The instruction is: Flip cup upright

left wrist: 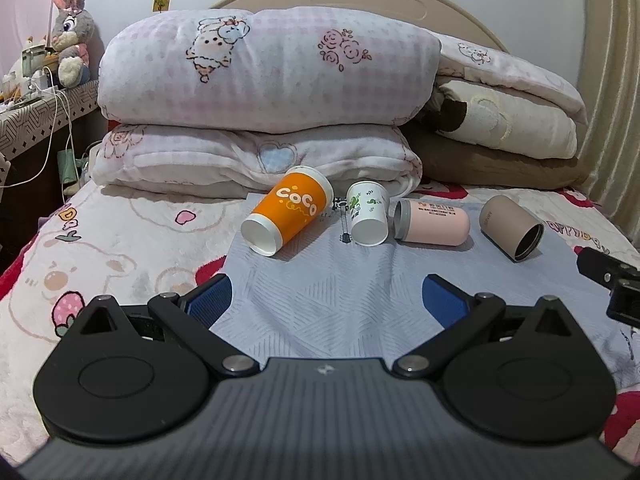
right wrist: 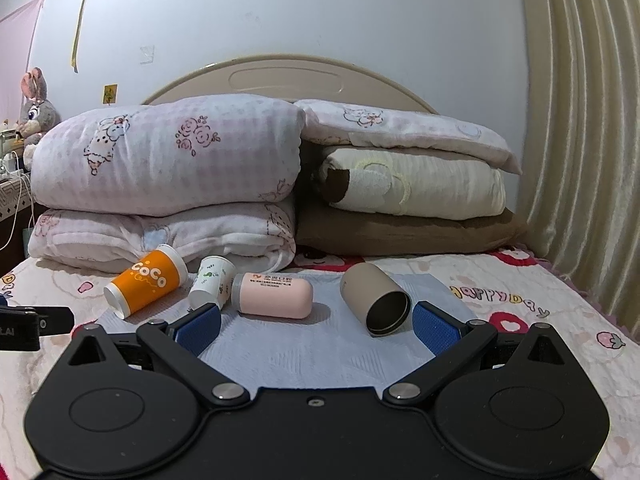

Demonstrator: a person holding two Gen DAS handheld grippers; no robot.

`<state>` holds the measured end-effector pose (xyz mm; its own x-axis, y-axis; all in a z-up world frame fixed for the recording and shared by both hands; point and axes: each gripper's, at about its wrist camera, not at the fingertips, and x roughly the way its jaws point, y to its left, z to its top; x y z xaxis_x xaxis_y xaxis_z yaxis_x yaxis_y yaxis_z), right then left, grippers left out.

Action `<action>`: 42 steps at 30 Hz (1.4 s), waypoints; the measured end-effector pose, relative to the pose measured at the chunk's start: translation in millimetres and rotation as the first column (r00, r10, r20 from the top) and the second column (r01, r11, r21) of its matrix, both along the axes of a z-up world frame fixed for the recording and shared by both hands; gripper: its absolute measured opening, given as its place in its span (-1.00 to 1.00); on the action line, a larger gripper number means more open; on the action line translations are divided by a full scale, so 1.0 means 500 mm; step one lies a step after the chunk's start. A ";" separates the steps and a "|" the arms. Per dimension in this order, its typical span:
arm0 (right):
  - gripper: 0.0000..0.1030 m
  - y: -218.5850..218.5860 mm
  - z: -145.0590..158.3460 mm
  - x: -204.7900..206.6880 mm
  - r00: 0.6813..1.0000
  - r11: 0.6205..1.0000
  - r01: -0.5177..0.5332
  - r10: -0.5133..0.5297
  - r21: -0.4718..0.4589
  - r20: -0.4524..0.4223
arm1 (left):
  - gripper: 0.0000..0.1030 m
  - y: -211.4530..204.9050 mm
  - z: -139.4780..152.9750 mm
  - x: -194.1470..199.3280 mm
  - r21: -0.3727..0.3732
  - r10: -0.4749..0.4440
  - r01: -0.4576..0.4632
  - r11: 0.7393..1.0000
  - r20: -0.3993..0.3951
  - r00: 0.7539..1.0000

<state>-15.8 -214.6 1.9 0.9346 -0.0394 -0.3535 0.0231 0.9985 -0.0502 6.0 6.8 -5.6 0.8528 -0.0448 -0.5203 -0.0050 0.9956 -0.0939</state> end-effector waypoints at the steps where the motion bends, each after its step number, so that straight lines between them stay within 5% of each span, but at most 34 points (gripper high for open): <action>1: 1.00 -0.001 0.000 0.002 1.000 1.000 0.001 -0.001 0.000 -0.006 | 1.00 0.000 0.000 0.001 -0.001 -0.001 0.001 1.000 -0.002 1.000; 42: 1.00 0.001 -0.007 0.014 0.997 1.000 -0.001 0.002 0.008 -0.076 | 1.00 0.002 -0.008 0.002 -0.012 -0.009 0.008 1.000 -0.028 1.000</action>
<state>-8.9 -214.1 -1.3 0.9051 -0.0351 -0.4237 0.0182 0.9989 -0.0438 7.1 7.9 -9.4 0.8377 -0.0580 -0.5431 0.0006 0.9944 -0.1054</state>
